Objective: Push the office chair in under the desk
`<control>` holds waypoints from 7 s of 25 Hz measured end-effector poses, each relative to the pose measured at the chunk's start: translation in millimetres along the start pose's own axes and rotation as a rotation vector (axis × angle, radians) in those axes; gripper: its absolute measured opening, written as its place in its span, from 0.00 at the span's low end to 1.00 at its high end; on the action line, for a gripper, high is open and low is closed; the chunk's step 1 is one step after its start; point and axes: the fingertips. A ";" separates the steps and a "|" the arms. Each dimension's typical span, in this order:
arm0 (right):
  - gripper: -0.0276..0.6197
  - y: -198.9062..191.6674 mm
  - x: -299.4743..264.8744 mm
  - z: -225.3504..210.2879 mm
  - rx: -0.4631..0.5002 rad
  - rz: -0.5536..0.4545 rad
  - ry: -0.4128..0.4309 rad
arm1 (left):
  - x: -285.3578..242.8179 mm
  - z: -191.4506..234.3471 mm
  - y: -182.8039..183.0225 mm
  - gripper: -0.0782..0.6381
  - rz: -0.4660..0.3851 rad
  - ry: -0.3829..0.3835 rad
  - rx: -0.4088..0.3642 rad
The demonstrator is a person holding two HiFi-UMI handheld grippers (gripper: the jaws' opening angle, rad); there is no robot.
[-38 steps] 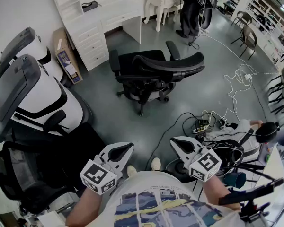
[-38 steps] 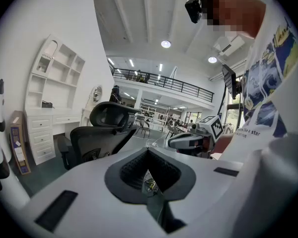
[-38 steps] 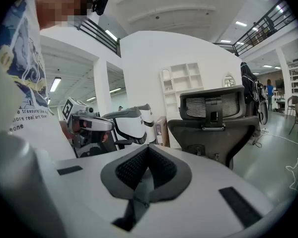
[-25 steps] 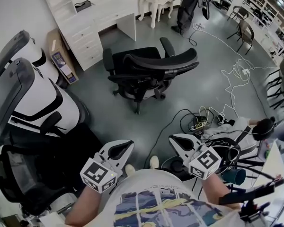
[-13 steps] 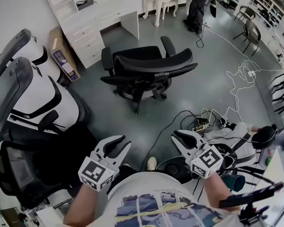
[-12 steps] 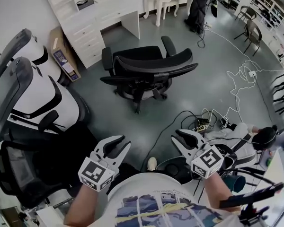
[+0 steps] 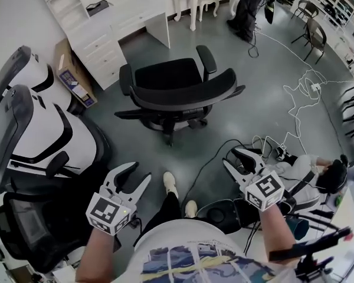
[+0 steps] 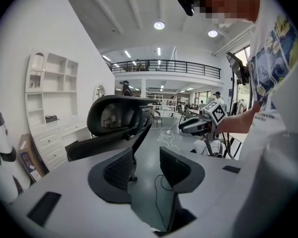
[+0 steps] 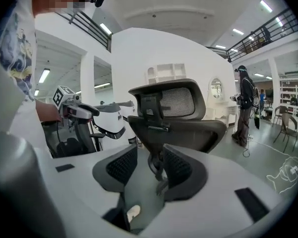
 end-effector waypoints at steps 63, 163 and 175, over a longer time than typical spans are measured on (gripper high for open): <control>0.40 29.4 -219.3 -223.1 1.031 0.502 0.097 | -190.5 230.9 -42.8 0.28 0.717 -0.094 -0.682; 0.40 241.6 -686.0 -518.5 1.235 0.366 0.279 | -437.0 617.4 98.6 0.25 0.766 0.135 -0.477; 0.42 241.4 -689.3 -521.1 1.207 0.378 0.283 | -437.7 620.2 101.3 0.27 0.746 0.130 -0.470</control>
Point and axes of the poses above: the fingertips, and each gripper's own axes: x backward along the fingers, z to its left, y out of its top, and after that the axes turned 5 degrees about -y, right-handed
